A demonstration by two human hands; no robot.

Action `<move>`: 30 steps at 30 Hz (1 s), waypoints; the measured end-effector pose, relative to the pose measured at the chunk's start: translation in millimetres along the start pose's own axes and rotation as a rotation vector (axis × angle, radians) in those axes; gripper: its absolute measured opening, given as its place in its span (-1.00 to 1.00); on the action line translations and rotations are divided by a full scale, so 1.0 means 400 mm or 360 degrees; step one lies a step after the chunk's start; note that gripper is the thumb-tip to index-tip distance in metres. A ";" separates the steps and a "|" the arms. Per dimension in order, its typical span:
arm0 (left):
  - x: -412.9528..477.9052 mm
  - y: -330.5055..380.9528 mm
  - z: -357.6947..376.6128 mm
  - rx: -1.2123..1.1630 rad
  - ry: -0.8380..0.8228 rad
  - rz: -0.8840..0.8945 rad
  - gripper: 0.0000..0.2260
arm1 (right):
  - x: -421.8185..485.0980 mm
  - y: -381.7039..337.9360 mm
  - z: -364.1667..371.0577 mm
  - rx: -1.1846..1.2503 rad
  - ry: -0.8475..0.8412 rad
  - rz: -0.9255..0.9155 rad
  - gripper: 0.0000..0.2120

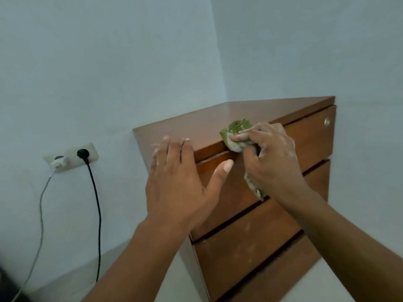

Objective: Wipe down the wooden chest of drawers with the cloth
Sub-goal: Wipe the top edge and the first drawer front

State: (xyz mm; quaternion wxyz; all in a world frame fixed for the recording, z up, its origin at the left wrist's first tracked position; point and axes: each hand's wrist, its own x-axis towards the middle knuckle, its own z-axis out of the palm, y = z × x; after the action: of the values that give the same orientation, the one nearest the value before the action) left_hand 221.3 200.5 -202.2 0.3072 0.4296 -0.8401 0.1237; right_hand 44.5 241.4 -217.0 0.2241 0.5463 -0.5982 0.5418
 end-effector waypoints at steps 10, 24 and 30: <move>-0.118 0.000 0.016 0.0286 0.0157 0.0301 -0.26 | -0.021 -0.008 -0.046 -0.0027 -0.0242 0.0044 -0.59; -0.109 0.055 0.001 0.0244 0.0079 0.0073 -0.30 | 0.208 -0.042 -0.019 -0.0022 -0.0460 0.0175 -0.63; -0.101 0.055 0.024 0.0253 0.0141 0.0076 -0.25 | 0.166 0.012 -0.022 -0.0077 -0.0499 0.0136 -0.64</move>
State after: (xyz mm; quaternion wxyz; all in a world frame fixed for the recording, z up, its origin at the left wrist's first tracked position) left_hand 217.8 235.2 -233.5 0.3060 0.4265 -0.8232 0.2161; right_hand 17.2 221.2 -159.1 0.1179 0.5927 -0.6614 0.4442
